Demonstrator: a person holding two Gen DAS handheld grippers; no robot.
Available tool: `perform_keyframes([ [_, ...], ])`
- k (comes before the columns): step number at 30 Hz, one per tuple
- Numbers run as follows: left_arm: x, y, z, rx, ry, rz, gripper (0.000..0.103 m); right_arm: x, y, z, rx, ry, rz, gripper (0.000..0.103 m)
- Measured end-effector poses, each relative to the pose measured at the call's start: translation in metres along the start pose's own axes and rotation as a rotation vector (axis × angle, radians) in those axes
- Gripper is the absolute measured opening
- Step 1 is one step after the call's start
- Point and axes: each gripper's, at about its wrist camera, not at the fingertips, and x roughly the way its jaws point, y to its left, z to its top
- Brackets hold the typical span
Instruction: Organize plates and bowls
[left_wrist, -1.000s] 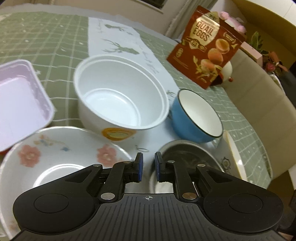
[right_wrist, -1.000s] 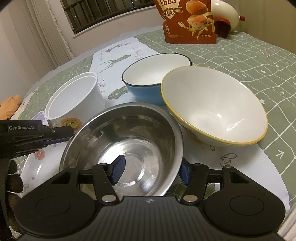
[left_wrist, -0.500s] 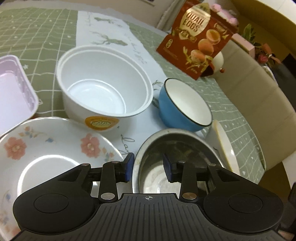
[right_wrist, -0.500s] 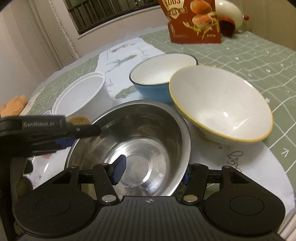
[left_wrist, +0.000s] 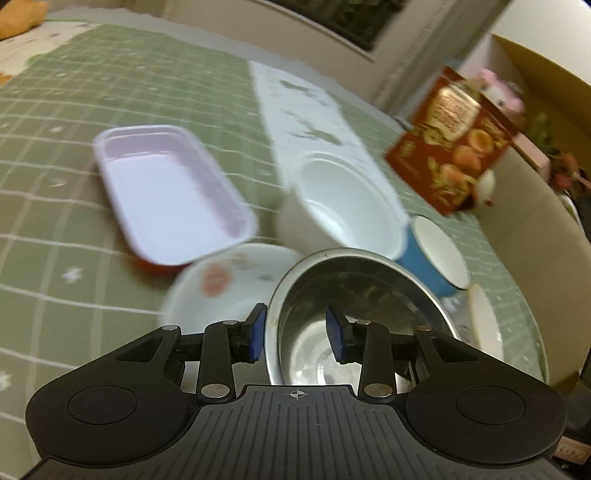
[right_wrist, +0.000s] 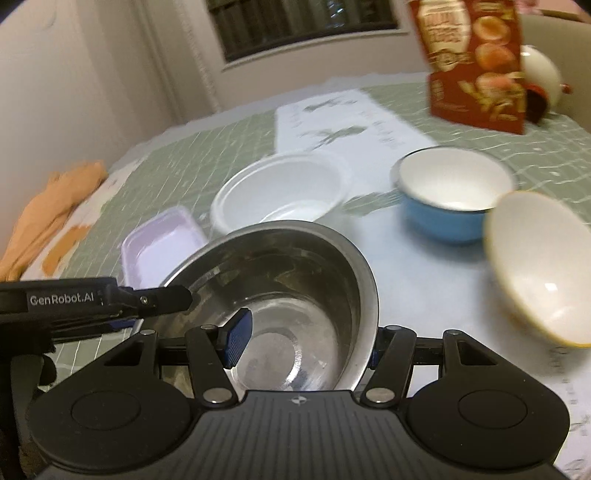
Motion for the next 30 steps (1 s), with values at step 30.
perform_keyframes([
  [30,-0.016,0.056,0.008,-0.072,-0.048,0.121,0.032,0.011,0.030,-0.010,-0.113,-0.092,-0.053,0.083],
])
